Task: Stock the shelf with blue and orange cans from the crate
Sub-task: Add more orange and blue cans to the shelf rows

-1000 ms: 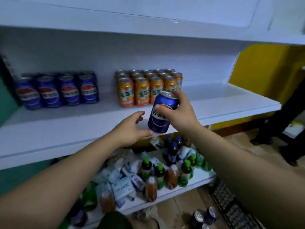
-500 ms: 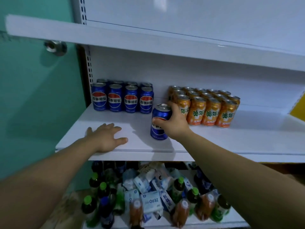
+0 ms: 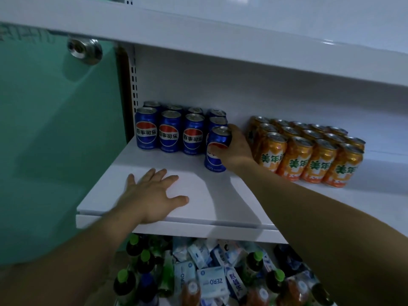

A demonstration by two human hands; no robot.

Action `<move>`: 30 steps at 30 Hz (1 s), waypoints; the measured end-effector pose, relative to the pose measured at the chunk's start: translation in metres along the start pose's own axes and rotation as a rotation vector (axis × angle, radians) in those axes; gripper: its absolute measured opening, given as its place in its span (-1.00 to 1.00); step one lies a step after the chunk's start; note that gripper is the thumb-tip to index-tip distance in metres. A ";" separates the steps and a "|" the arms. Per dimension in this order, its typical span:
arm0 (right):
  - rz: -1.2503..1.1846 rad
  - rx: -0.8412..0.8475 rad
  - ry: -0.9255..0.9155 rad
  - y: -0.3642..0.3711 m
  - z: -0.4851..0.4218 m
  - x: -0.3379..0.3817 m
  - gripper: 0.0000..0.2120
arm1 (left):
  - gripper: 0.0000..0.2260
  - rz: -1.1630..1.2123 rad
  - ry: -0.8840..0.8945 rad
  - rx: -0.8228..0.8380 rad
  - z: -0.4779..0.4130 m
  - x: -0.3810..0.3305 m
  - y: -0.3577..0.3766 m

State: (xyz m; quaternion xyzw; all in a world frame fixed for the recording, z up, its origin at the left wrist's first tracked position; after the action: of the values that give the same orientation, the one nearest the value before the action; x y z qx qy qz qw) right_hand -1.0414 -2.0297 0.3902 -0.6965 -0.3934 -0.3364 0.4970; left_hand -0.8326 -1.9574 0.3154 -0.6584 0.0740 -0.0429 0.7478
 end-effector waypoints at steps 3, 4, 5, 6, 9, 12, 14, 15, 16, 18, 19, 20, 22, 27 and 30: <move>0.004 0.000 -0.013 0.001 -0.005 -0.002 -0.36 | -0.27 0.002 0.002 -0.007 -0.001 0.001 0.000; 0.010 0.004 -0.014 0.001 -0.006 -0.003 -0.35 | -0.28 0.002 0.001 -0.006 -0.001 0.001 0.000; 0.005 0.012 -0.014 0.001 -0.006 -0.004 -0.35 | -0.28 0.002 0.001 -0.006 -0.001 0.001 0.000; -0.007 0.021 -0.005 0.001 -0.006 -0.005 -0.33 | -0.28 0.001 0.001 -0.007 0.000 0.001 0.000; -0.034 0.026 0.007 0.000 -0.009 -0.002 -0.33 | -0.29 -0.005 0.002 -0.008 0.001 0.000 0.000; 0.038 0.007 0.012 -0.003 -0.021 0.012 -0.27 | -0.29 -0.007 0.004 -0.008 0.001 -0.001 0.000; 0.132 0.027 0.037 -0.005 -0.034 0.019 -0.25 | -0.29 -0.004 0.004 -0.008 0.002 -0.001 0.000; 0.203 0.080 0.044 -0.002 -0.040 0.024 -0.31 | -0.29 -0.002 0.003 -0.008 0.002 -0.001 0.000; 0.247 0.131 0.053 0.000 -0.046 0.026 -0.42 | -0.29 0.001 0.003 -0.007 0.002 -0.001 0.000; 0.292 0.200 0.070 0.004 -0.060 0.028 -0.53 | -0.29 0.007 0.004 -0.005 0.002 -0.002 0.000; 0.275 0.224 0.092 0.006 -0.066 0.028 -0.51 | -0.29 0.008 0.005 -0.003 0.002 -0.002 -0.001; 0.278 0.231 0.102 0.007 -0.073 0.028 -0.47 | -0.29 0.007 0.005 0.001 0.002 -0.002 -0.001; 0.324 0.266 0.090 0.013 -0.081 0.028 -0.40 | -0.29 0.008 0.001 0.007 0.002 -0.001 -0.001; 0.363 0.343 0.089 0.019 -0.086 0.030 -0.33 | -0.30 0.009 -0.003 0.020 0.004 -0.001 -0.001; 0.344 0.365 0.078 0.021 -0.087 0.030 -0.40 | -0.30 0.001 -0.004 0.023 0.004 -0.001 -0.002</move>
State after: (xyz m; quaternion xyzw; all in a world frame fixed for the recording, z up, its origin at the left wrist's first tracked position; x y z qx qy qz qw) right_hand -1.0159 -2.1101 0.4315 -0.6383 -0.3038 -0.1966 0.6794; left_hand -0.8327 -1.9538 0.3177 -0.6497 0.0726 -0.0421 0.7556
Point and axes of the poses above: each hand's wrist, its own z-axis away from the middle knuckle, its own y-axis out of the palm, x = y × z, the point moved 5 cm from there along -z, towards the middle knuckle, and after that the axes turned 7 degrees about -z, right-handed, at the moved point
